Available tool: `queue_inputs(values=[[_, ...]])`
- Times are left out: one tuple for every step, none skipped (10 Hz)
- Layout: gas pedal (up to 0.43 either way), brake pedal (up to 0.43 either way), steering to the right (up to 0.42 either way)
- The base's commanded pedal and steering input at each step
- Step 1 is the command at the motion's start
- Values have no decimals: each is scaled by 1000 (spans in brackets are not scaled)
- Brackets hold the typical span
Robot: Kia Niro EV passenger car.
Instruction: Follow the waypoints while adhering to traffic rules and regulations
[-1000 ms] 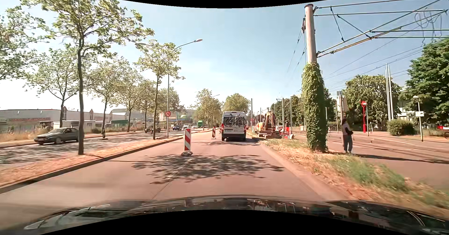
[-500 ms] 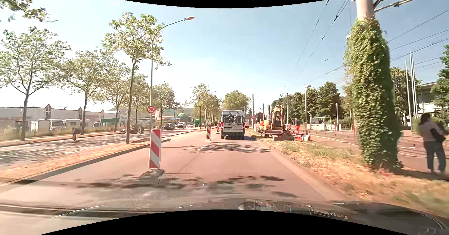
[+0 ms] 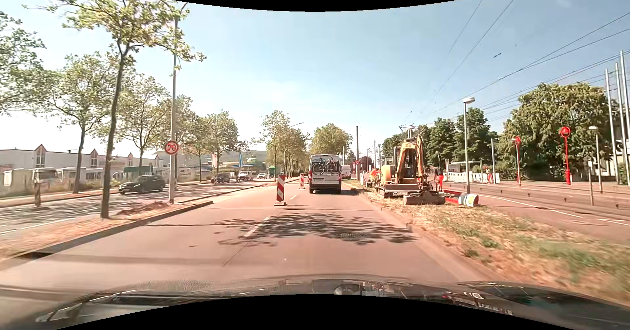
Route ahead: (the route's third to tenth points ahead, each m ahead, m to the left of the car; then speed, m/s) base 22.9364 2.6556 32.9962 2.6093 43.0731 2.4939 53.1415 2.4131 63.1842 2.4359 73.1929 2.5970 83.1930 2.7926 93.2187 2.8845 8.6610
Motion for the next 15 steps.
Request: queue_inputs(values=[[67,0,3],[67,0,3],[47,0,3],[0,0,2],[0,0,2],[0,0,2],[0,0,1],[0,0,0],[0,0,0],[0,0,0],[0,0,0],[0,0,0],[0,0,0],[0,0,0],[0,0,0]])
